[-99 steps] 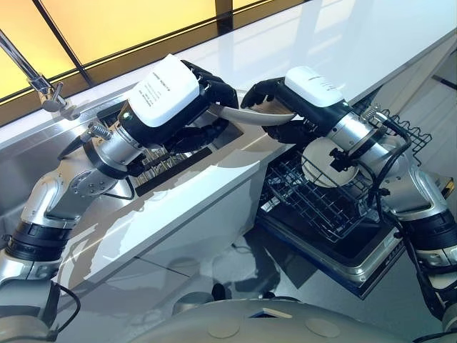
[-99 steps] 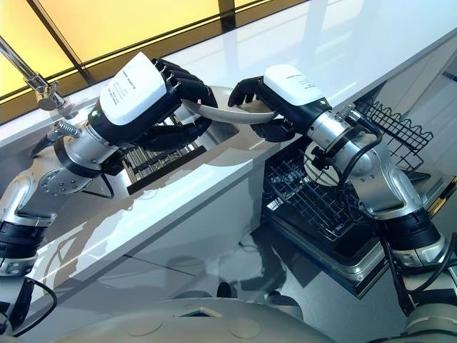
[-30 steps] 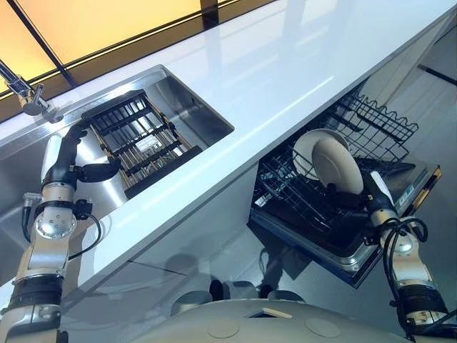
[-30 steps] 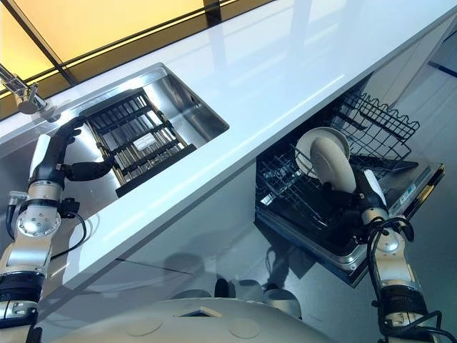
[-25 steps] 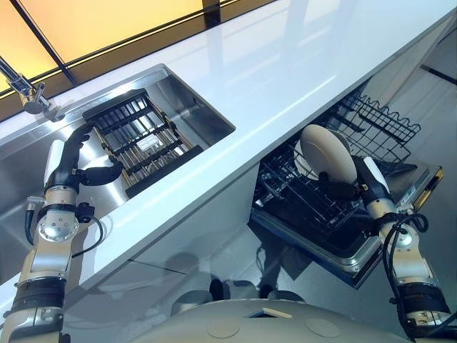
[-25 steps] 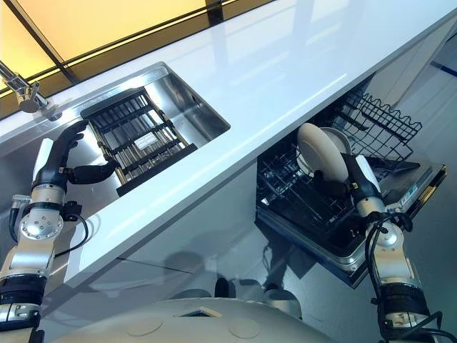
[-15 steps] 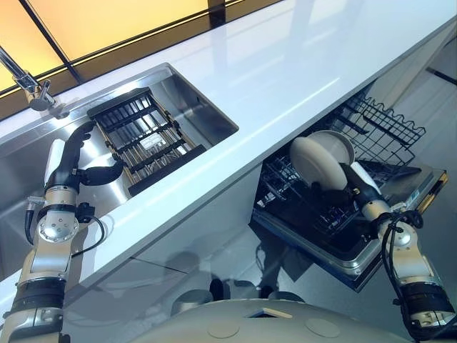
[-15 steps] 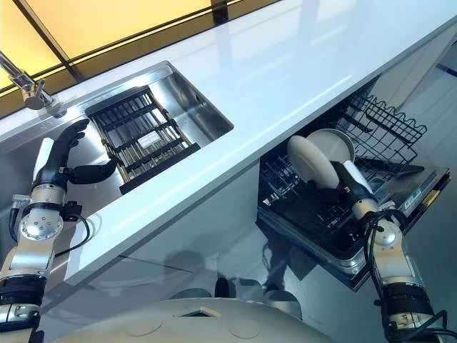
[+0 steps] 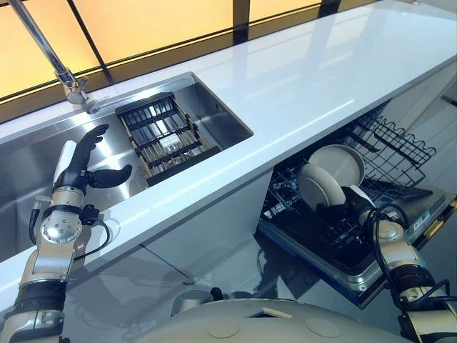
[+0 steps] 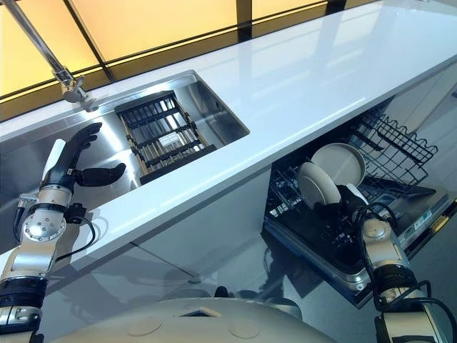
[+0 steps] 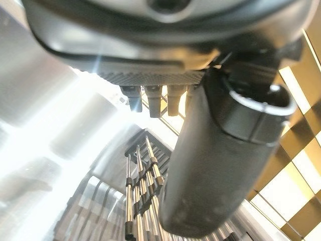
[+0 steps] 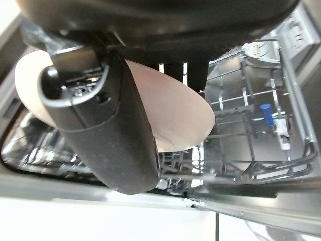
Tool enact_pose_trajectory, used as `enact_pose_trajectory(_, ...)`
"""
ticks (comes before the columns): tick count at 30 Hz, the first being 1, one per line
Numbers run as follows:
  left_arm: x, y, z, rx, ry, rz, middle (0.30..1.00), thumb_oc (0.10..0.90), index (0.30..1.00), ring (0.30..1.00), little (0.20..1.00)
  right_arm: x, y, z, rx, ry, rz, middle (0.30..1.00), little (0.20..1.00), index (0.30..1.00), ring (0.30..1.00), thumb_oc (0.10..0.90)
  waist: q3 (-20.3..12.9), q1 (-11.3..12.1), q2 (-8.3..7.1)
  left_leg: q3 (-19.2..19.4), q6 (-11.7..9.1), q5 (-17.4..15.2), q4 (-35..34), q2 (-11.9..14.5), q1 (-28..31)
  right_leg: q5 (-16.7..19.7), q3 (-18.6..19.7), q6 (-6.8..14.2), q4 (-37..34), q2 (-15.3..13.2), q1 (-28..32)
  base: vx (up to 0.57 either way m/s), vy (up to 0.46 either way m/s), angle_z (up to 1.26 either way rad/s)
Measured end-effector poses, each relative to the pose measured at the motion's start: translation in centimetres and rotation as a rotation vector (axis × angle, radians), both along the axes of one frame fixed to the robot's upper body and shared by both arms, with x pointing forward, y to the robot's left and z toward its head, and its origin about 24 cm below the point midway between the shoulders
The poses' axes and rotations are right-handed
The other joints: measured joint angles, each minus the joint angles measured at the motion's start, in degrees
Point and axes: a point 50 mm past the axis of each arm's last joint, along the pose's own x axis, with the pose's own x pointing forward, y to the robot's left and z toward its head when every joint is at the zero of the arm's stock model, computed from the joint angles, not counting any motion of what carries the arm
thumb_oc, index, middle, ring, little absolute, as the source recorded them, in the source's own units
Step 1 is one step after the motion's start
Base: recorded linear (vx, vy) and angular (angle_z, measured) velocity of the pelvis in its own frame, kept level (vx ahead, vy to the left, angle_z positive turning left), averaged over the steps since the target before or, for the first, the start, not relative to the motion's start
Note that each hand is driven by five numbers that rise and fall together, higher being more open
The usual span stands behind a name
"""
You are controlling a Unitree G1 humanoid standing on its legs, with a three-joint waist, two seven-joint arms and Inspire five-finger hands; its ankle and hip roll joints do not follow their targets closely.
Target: Pick up plates and place into dishwasher.
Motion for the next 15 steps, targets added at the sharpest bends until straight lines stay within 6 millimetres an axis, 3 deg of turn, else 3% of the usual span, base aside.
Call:
enact_pose_trajectory(1, 0.0, 0.0, -0.1, -0.001, 0.006, -0.004, 0.9, 0.8, 0.9, 0.9, 0.9, -0.1, -0.2, -0.2, -0.002, 0.011, -0.011, 0.651, 0.609, 0.651, 0.651, 0.509, 0.0, 0.2, 0.01, -0.3, 0.1, 0.1, 0.0, -0.1, 0.2, 0.0, -0.3, 0.0, 0.0, -0.1, 0.3, 0.12, 0.05, 0.17)
enact_pose_trajectory(2, 0.0, -0.1, -0.2, -0.003, 0.017, -0.011, 0.9, 0.8, 0.9, 0.9, 0.9, -0.3, -0.5, -0.4, -0.003, 0.034, -0.033, 0.9, 0.9, 0.9, 0.9, 0.8, 0.0, 0.3, -0.02, -0.6, 0.3, 0.2, 0.0, -0.3, 0.4, -0.1, -1.0, -0.1, 0.0, -0.3, 0.6, 0.1, 0.046, 0.18)
enact_pose_trajectory(6, 0.1, -0.5, -0.6, -0.006, 0.05, -0.029, 0.9, 0.8, 0.9, 0.9, 0.9, -0.1, -0.5, -0.5, -0.025, 0.027, -0.058, 0.9, 0.9, 0.9, 0.9, 0.8, -0.1, 1.1, 0.07, -1.2, 0.9, 0.7, 0.2, -0.7, 0.8, 0.1, -1.4, -0.3, 0.0, -0.7, 1.4, 0.06, 0.031, 0.09)
enact_pose_trajectory(15, 0.2, -1.1, -1.0, -0.015, 0.081, -0.065, 0.9, 0.8, 0.9, 0.9, 0.9, 0.2, 1.9, -0.1, -0.052, -0.1, -0.03, 0.9, 0.9, 0.9, 0.9, 0.8, -0.2, 0.2, 0.46, -1.3, 0.8, 0.8, 0.2, -0.7, 0.7, 0.1, -1.3, -0.3, 0.0, -0.6, 1.2, 0.0, -0.001, 0.0)
